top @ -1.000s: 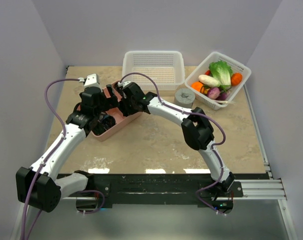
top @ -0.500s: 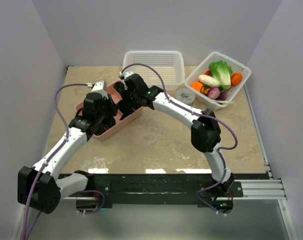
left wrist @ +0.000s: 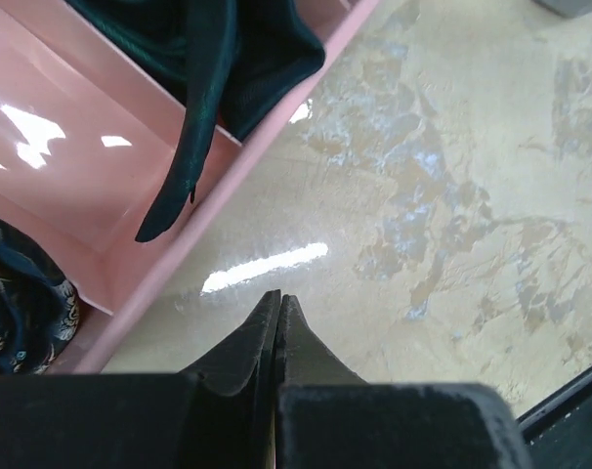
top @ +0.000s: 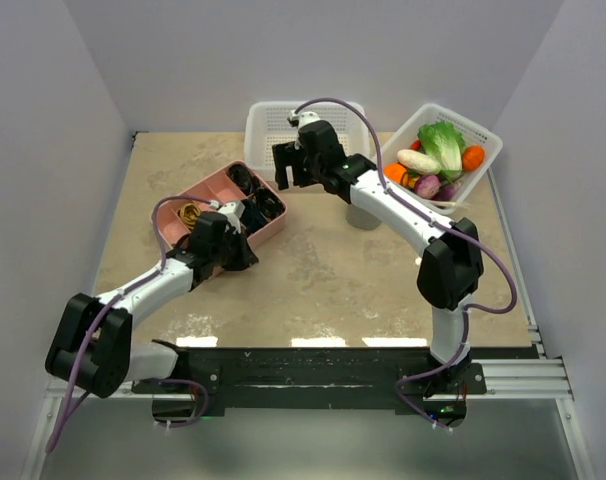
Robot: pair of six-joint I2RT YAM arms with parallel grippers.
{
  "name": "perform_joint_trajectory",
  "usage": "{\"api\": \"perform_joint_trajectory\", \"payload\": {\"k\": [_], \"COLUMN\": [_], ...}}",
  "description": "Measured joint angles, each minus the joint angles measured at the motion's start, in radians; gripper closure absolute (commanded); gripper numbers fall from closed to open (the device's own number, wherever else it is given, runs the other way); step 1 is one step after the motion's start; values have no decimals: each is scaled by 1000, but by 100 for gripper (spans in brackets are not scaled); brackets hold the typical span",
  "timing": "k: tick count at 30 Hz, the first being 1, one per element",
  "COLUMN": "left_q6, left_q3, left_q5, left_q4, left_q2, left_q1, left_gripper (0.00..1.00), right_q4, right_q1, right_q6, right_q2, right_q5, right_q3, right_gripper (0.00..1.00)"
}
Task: Roll the ties
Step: Move the storage box to the corner of the board.
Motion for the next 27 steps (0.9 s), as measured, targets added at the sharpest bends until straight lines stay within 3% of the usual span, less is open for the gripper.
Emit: {"api": "perform_joint_trajectory", "payload": {"k": [7, 16, 27], "left_q6": [-7, -11, -14], "left_q3": [15, 183, 343], "left_q5": [-132, -443, -711], "left_q4": [-89, -264, -410], "left_q2": [71, 198, 390], "left_q1": [-2, -3, 85], "left_gripper": [100, 100, 100], "right_q4": [0, 2, 1], "right_q1": [-2, -21, -41], "right_q6": [-2, -5, -11], "right_q2": [0, -8, -72], "right_q5": [0, 2, 4], "right_q3": [-29, -77, -101], "right_gripper": [9, 8, 7]}}
